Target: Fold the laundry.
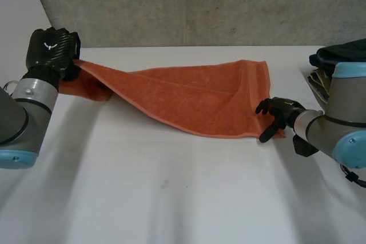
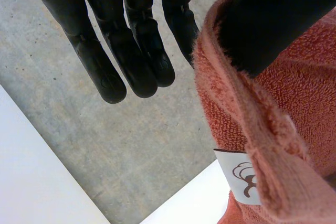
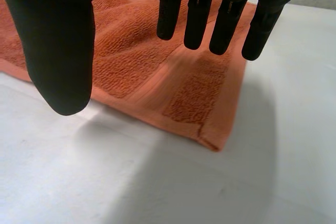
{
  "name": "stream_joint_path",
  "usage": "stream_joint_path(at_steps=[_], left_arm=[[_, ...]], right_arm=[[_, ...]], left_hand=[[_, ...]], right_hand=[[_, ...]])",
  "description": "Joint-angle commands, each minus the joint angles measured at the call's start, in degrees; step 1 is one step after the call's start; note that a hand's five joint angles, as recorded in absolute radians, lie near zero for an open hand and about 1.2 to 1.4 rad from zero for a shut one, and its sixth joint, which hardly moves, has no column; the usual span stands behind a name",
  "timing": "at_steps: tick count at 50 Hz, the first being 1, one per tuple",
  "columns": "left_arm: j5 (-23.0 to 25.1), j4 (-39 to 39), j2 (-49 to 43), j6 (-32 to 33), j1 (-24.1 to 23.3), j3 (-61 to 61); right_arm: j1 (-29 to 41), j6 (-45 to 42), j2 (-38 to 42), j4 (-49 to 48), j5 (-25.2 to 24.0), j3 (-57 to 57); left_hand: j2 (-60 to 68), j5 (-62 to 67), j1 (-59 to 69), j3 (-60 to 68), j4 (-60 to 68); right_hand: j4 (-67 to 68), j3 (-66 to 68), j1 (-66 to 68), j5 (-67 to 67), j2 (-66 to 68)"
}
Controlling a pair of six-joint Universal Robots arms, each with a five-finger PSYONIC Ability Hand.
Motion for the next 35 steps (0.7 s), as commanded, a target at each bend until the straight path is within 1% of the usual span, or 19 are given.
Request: stream_joint_path(at_steps=[1,7,11,22,35], left_arm=[[0.1,-0.3,0.2,-0.5,-0.1,0.3],[0.3,-0.1,0.0,-0.6,-0.1,0.3],[0.3,-0.1,-0.1,-0.6,-0.2,0.4],[0.3,0.0,-0.1,-0.6,-0.3,0.3],[0.7,-0.1,0.1,-0.6,0.0,0.3]], right_arm=[[1.5,-3.4,0.2,-1.0,1.2,0.7],[1.7,-10.0,1.0,-3.1,2.9,0.6],[1.8,-12.9,1.7,-5.0,3.4,0.0],[2.0,-16.7,5.0,-6.3,4.1,-3.8],[2.6,-18.8,7.9,-6.7,6.1,-9.0]], left_hand=[[11.2,14.1,12.7,11.6,11.0],[11.2,14.1,12.7,11.6,11.0],[11.2,14.1,12.7,11.6,11.0],[11.2,14.1,12.7,11.6,11.0],[11.2,14.1,12.7,11.6,11.0]], right_hand=[[3.2,2.2,1.9,4.5,2.5],[7.7,6.8,6.4,9.0,7.0],[10.7,9.8,9.4,12.0,10.1],[14.3,13.3,13.0,15.6,13.6],[16.8,15.9,15.5,18.1,16.1]])
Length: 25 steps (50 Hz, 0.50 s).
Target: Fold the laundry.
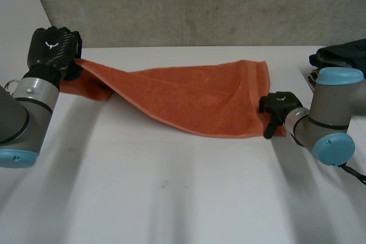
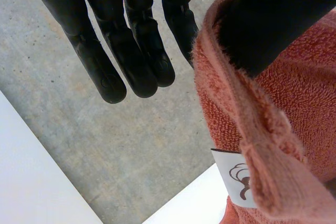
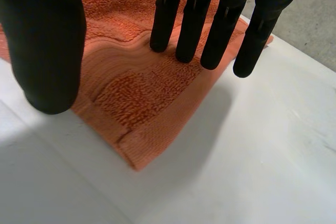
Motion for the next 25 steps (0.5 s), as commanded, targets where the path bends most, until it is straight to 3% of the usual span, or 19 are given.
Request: stream_joint_path(at_steps=[1,14,16,19,25], left_arm=[[0.3,-0.1,0.2,0.0,0.3,0.0],[0.3,-0.3,0.1,0.0,0.7,-0.2],[0.4,-0.3,0.0,0.0,0.8,-0.2],[0.4,-0.4,0.0,0.2,1.0,-0.2],[0.6,-3.7,0.7,0.4,2.2,-0.3]], right_arm=[[0.4,-1.1,1.1,-0.4,1.2,-3.1],[1.1,-1.8,4.2,-2.8,1.6,-8.6],[1.1,-2.0,4.6,-2.9,1.6,-9.2],[0.9,-2.7,5.0,-3.3,2.1,-10.0],[0.7,-7.3,-2.4,-1.8,3.0,-6.3]], left_hand=[[11.2,14.1,12.7,11.6,11.0],[11.2,14.1,12.7,11.6,11.0],[11.2,14.1,12.7,11.6,11.0],[11.2,14.1,12.7,11.6,11.0],[11.2,14.1,12.7,11.6,11.0]], right_hand=[[6.7,6.6,7.4,7.9,7.2],[10.1,10.0,10.8,11.2,10.5],[13.8,13.6,14.5,14.9,14.2],[42.4,42.3,43.2,43.6,42.9],[43.7,43.6,44.5,44.9,44.2]])
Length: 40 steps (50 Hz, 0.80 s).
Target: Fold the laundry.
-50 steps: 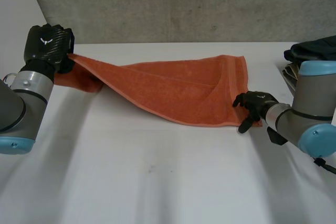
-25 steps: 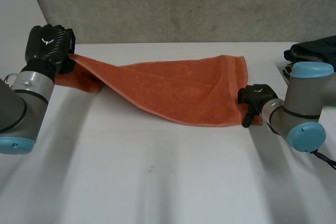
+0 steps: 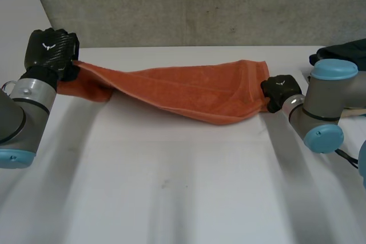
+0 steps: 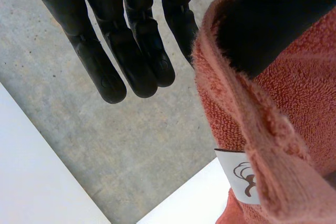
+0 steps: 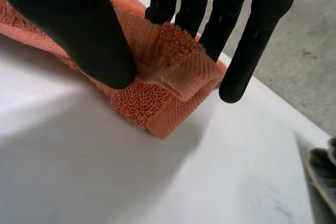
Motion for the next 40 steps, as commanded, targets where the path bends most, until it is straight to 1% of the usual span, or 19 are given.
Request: stream_joint_path(at_steps=[1,3,4,6,7,10,12,14,15,20,22,23,30,31,34,35,38,39,40], left_arm=[[0.3,-4.0,0.9,0.4,1.4,-0.2],[0.8,-8.8,2.6,0.7,2.0,-1.1],[1.1,-10.9,3.4,1.0,2.2,-1.5],[2.0,-14.8,5.4,2.0,2.7,-2.3],[3.5,-19.5,7.4,3.9,3.4,-3.4],[6.3,-27.7,10.8,8.1,4.9,-5.4],[9.4,-36.0,13.6,13.6,6.6,-7.6],[11.4,-41.3,15.1,18.1,7.6,-9.0],[13.1,-45.8,16.3,22.5,8.7,-10.3],[16.1,-55.0,16.3,34.2,10.7,-12.3],[15.9,-53.1,11.5,38.6,10.2,-10.3],[15.7,-52.5,10.5,38.8,9.9,-9.6],[10.3,-40.3,-3.5,36.0,5.2,5.8],[8.0,-36.5,-6.2,35.3,4.1,10.8],[4.7,-30.1,-9.8,33.9,2.5,19.9],[2.9,-25.3,-11.8,32.6,1.6,26.2],[0.1,-17.1,-14.3,29.7,0.8,35.1],[-1.7,-11.2,-14.9,26.7,0.5,39.7],[-2.5,-8.4,-15.0,24.8,0.4,41.6]], right_arm=[[-0.5,-5.6,-8.7,2.0,0.8,4.5],[-0.9,-8.8,-12.4,3.5,0.6,7.0],[-1.3,-13.7,-16.0,5.5,0.4,10.1],[-2.2,-18.4,-19.8,8.0,0.6,13.3],[-3.4,-24.3,-23.6,11.6,0.8,16.8],[-5.0,-32.4,-29.0,18.3,1.1,22.2],[-6.7,-40.4,-33.6,26.3,1.1,27.3],[-7.7,-44.0,-36.1,29.8,0.8,30.2],[-8.7,-46.4,-37.8,32.1,0.3,32.3],[-9.2,-46.1,-36.7,30.4,-2.1,33.8],[-9.2,-45.9,-33.7,29.5,-1.9,33.0],[-8.9,-45.3,-31.6,29.0,-1.3,31.7],[-5.6,-37.3,-21.4,25.5,3.3,17.6],[-4.9,-35.3,-19.4,24.3,4.5,12.5],[-4.0,-32.0,-17.0,21.2,6.0,3.6],[-3.4,-29.5,-15.6,17.7,7.0,-3.2],[-2.7,-24.7,-14.6,10.3,8.2,-11.7],[-2.6,-21.6,-14.6,4.7,8.8,-14.8],[-2.5,-20.1,-14.8,1.5,8.8,-15.3]], left_hand=[[11.2,14.1,12.7,11.6,11.0],[11.2,14.1,12.7,11.6,11.0],[11.2,14.1,12.7,11.6,11.0],[11.2,14.1,12.7,11.6,11.0],[11.2,14.1,12.7,11.6,11.0],[11.2,14.1,12.7,11.6,11.0],[11.2,14.1,12.7,11.6,11.0],[11.2,14.1,12.7,11.6,11.0],[11.2,14.1,12.7,11.6,11.0],[11.2,14.1,12.7,11.6,11.0],[11.2,14.1,12.7,11.6,11.0],[11.2,14.1,12.7,11.6,11.0],[11.2,14.1,12.7,11.6,11.0],[11.2,14.1,12.7,11.6,11.0],[11.2,14.1,12.7,11.6,11.0],[11.2,14.1,12.7,11.6,11.0],[11.2,14.1,12.7,11.6,11.0],[11.2,14.1,12.7,11.6,11.0],[11.2,14.1,12.7,11.6,11.0]], right_hand=[[12.1,12.4,15.1,14.3,12.5],[12.1,12.4,15.1,14.3,12.5],[12.1,12.4,15.1,14.3,12.5],[12.1,12.4,15.1,14.3,12.5],[12.1,12.4,15.1,14.3,12.5],[12.1,12.4,15.1,14.3,12.5],[12.1,12.4,15.1,14.3,12.5],[12.1,12.4,15.1,14.3,12.5],[12.1,12.4,15.1,14.3,12.5],[12.1,12.4,15.1,14.3,12.5],[12.1,12.4,15.1,14.3,12.5],[12.1,12.4,15.1,14.3,12.5],[12.1,12.4,15.1,14.3,12.5],[12.1,12.4,15.1,14.3,12.5],[12.1,12.4,15.1,14.3,12.5],[12.1,12.4,15.1,14.3,12.5],[12.1,12.4,15.1,14.3,12.5],[12.1,12.4,15.1,14.3,12.5],[12.1,12.4,15.1,14.3,12.5]])
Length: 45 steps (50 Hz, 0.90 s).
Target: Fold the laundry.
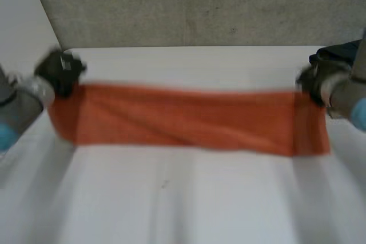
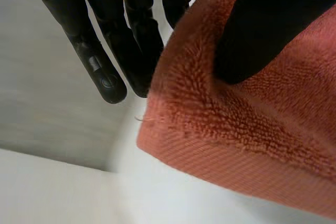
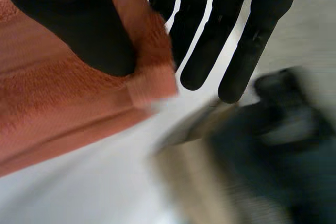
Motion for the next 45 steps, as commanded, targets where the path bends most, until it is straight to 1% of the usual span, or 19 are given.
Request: stream_joint_path(at_steps=[1,2,3,5,7,10,11,14,20,23,29,33,34,36,37,40,41,44,45], left_arm=[[-8.7,25.1,-6.0,-11.5,-2.5,24.5],[-9.4,27.4,-6.0,-13.5,-2.5,25.7],[-10.8,31.1,-5.8,-17.4,-2.8,27.6],[-11.7,32.3,-5.9,-20.6,-2.8,28.6],[-11.6,31.2,-5.9,-23.1,-2.8,28.7],[-10.1,28.7,-6.2,-23.4,-2.7,28.2],[-9.2,27.0,-6.3,-23.4,-2.5,27.4],[-8.3,25.4,-6.3,-23.6,-2.0,25.6],[-7.6,25.9,-6.9,-23.6,-1.0,18.0],[-7.2,26.1,-7.7,-23.3,-1.0,13.5],[-5.8,25.5,-9.2,-23.1,-1.7,4.8],[-5.1,23.8,-9.7,-21.3,-2.2,-2.8],[-5.0,23.2,-9.5,-20.8,-2.2,-4.0],[-4.9,21.8,-8.8,-19.5,-2.1,-6.7],[-4.8,19.8,-7.8,-18.3,-1.9,-9.2],[-4.2,16.3,-5.7,-16.0,-1.1,-13.0],[-3.5,13.2,-3.4,-14.2,-0.2,-15.7],[-1.5,7.6,0.8,-10.7,1.3,-19.8],[0.3,3.2,4.1,-7.6,2.7,-22.4]], right_arm=[[1.7,13.4,2.1,-22.1,3.0,-19.4],[1.8,14.6,1.6,-25.4,2.8,-19.1],[1.9,16.3,0.5,-31.6,2.2,-17.9],[2.2,16.8,-0.1,-37.0,1.4,-16.4],[3.0,16.5,-0.4,-39.9,0.1,-15.1],[3.8,16.4,0.0,-38.9,-0.7,-15.0],[4.3,16.4,0.5,-38.1,-0.9,-15.2],[4.6,16.3,1.6,-36.6,-1.2,-15.4],[5.4,16.3,5.3,-33.5,-2.2,-16.0],[5.6,16.4,7.9,-31.8,-2.9,-15.7],[5.9,15.9,13.7,-28.6,-2.8,-14.3],[6.0,14.0,16.4,-23.1,-2.1,-11.9],[5.9,13.4,16.3,-20.4,-1.7,-10.4],[5.6,13.3,15.7,-17.9,-1.7,-8.5],[5.3,13.2,14.4,-15.3,-1.6,-6.2],[4.7,12.8,11.5,-11.5,-1.7,-1.7],[4.4,12.3,9.0,-8.5,-1.6,1.5],[3.6,9.7,4.8,-3.9,-1.6,6.6],[2.7,6.9,2.2,-0.5,-1.4,9.9]], left_hand=[[11.2,14.1,12.7,11.5,11.0],[11.2,14.1,12.7,11.5,11.0],[11.2,14.1,12.7,11.5,11.0],[11.2,14.1,12.7,11.5,11.0],[11.2,14.1,12.7,11.5,11.0],[11.2,14.1,12.7,11.5,11.0],[11.2,14.1,12.7,11.5,11.0],[11.2,14.1,12.7,11.5,11.0],[11.2,14.1,12.7,11.5,11.0],[11.2,14.1,12.7,11.5,11.0],[11.2,14.1,12.7,11.5,11.0],[11.2,14.1,12.7,11.5,11.0],[11.2,14.1,12.7,11.5,11.0],[11.2,14.1,12.7,11.5,11.0],[11.2,14.1,12.7,11.5,11.0],[11.2,14.1,12.7,11.5,11.0],[11.2,14.1,12.7,11.5,11.0],[11.2,14.1,12.7,11.5,11.0],[11.2,14.1,12.7,11.5,11.0]], right_hand=[[11.3,11.8,15.1,13.0,12.4],[11.3,11.8,15.1,13.0,12.4],[11.3,11.8,15.1,13.0,12.4],[11.3,11.8,15.1,13.0,12.4],[11.3,11.8,15.1,13.0,12.4],[11.3,11.8,15.1,13.0,12.4],[11.3,11.8,15.1,13.0,12.4],[11.3,11.8,15.1,13.0,12.4],[11.3,11.8,15.1,13.0,12.4],[11.3,11.8,15.1,13.0,12.4],[11.3,11.8,15.1,13.0,12.4],[11.3,11.8,15.1,13.0,12.4],[11.3,11.8,15.1,13.0,12.4],[11.3,11.8,15.1,13.0,12.4],[11.3,11.8,15.1,13.0,12.4],[11.3,11.8,15.1,13.0,12.4],[11.3,11.8,15.1,13.0,12.4],[11.3,11.8,15.1,13.0,12.4],[11.3,11.8,15.1,13.0,12.4]])
